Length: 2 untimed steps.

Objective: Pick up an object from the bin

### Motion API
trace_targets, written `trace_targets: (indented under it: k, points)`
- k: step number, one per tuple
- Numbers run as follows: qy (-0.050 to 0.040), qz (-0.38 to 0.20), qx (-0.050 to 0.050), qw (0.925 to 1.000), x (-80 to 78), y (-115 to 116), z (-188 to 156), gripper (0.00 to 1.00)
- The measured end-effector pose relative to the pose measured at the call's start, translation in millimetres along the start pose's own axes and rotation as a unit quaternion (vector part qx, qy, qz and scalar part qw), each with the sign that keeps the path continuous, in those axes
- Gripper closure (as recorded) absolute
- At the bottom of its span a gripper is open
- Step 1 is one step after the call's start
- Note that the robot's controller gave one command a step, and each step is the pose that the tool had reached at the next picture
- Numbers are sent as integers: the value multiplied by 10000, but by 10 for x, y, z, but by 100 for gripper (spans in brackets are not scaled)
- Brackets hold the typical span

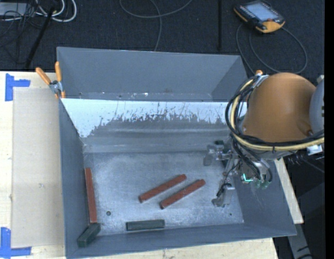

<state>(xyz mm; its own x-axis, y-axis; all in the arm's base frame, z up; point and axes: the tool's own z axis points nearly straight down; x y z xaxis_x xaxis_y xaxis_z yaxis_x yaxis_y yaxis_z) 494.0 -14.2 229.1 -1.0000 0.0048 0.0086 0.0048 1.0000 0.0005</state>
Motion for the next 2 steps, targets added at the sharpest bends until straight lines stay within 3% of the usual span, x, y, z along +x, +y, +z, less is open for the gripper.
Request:
trace_targets:
  k: [1, 2]
  points:
    - [-37, -1, 0, 10000, -14, 0, -32, 0]
    - [-82, 21, 3, 10000, -109, 193, 365, 0]
